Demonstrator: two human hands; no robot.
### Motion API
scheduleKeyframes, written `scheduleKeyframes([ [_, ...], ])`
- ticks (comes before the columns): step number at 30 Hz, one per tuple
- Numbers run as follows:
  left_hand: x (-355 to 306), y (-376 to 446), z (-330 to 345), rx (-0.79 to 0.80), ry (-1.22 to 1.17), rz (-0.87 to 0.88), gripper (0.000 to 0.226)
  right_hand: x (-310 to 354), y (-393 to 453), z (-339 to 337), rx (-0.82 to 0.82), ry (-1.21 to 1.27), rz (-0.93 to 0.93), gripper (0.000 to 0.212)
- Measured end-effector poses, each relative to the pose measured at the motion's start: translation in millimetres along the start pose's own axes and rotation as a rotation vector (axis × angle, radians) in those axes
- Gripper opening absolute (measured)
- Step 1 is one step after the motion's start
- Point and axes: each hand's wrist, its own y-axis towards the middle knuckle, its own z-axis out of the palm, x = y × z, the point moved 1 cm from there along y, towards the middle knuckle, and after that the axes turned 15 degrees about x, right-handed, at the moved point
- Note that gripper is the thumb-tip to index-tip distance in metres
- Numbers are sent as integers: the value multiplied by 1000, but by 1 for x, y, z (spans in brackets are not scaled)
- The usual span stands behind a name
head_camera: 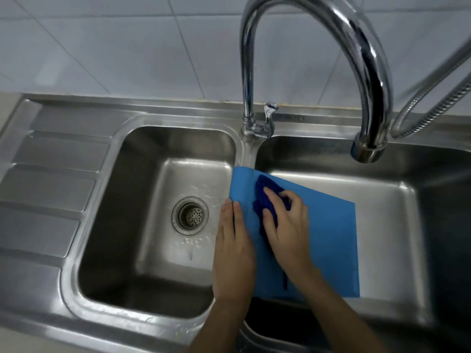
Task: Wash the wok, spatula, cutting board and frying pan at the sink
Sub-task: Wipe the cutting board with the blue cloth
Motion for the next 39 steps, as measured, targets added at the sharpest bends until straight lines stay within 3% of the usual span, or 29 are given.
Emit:
scheduleKeyframes([
  [2,0,0,2,-6,-26,-8,56,-25,7,0,-32,9,79,45],
  [6,1,1,3,-6,-54,-1,57,-111,10,-9,-70,10,422,47],
  [9,1,2,5,-15,-56,0,57,-165,-15,-18,24,-7,647,40],
  [12,1,2,5,-16,-59,-3,59,-171,-41,-17,135,17,753,42],
  [20,-2,2,-3,32,-145,-33,53,-107,-108,-34,569,115,632,57],
  [24,-9,-2,-15,42,-195,-1,52,-86,-133,-58,765,91,530,52],
  [28,-7,-8,-22,74,-310,-6,51,-84,-147,-109,599,49,470,41],
  [35,5,-5,-19,103,-331,76,53,-148,-187,-245,-269,-242,602,50],
  [37,9,-1,-17,100,-307,80,52,-172,-195,-265,-349,-281,717,49],
  [39,9,1,-15,83,-269,79,51,-193,-199,-273,-300,-281,813,48],
])
